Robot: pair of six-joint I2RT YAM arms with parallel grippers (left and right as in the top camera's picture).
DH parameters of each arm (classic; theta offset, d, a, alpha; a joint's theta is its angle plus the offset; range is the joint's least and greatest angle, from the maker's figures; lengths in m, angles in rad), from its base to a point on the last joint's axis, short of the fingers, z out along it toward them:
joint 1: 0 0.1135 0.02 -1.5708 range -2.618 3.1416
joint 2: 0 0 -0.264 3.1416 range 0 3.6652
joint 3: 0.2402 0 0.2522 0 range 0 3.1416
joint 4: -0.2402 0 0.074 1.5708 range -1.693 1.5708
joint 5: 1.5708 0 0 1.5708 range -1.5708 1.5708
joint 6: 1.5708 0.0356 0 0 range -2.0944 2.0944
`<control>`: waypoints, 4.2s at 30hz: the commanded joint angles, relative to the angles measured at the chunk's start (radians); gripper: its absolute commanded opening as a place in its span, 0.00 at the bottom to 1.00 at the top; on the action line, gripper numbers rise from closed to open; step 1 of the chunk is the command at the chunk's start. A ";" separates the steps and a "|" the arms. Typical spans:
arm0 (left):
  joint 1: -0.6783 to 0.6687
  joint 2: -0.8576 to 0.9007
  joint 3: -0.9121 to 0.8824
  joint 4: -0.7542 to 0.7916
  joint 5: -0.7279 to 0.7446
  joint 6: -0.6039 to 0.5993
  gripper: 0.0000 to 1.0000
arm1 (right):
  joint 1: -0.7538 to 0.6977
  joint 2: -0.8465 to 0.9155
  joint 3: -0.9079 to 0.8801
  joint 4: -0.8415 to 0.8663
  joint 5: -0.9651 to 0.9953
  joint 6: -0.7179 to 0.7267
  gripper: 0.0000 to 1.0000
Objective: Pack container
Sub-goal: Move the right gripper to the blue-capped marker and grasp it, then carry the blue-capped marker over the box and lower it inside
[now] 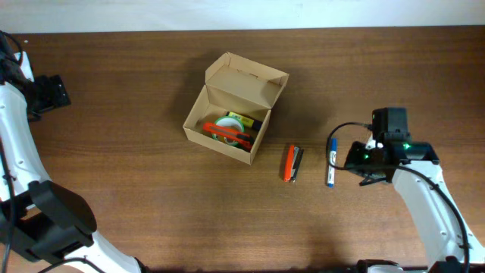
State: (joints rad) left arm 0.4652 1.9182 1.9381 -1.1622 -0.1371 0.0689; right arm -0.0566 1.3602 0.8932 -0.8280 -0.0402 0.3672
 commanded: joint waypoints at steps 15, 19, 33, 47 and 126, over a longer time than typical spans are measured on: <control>0.001 -0.007 -0.009 0.000 0.010 0.019 1.00 | 0.091 0.250 -0.029 0.156 -0.106 -0.104 0.37; 0.001 -0.007 -0.009 0.000 0.010 0.019 1.00 | 0.091 0.266 -0.026 0.200 -0.094 -0.097 0.55; 0.001 -0.007 -0.009 0.000 0.010 0.019 1.00 | 0.198 0.266 -0.006 0.174 0.105 -0.098 0.50; 0.001 -0.007 -0.009 0.000 0.010 0.019 1.00 | 0.205 0.274 0.009 0.199 0.140 -0.098 0.45; 0.001 -0.007 -0.009 0.000 0.010 0.019 1.00 | 0.742 0.724 1.096 -0.257 0.101 -0.714 0.03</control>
State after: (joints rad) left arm 0.4652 1.9182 1.9381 -1.1622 -0.1371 0.0689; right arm 0.6800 2.0865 1.9636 -1.1019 0.0628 -0.3271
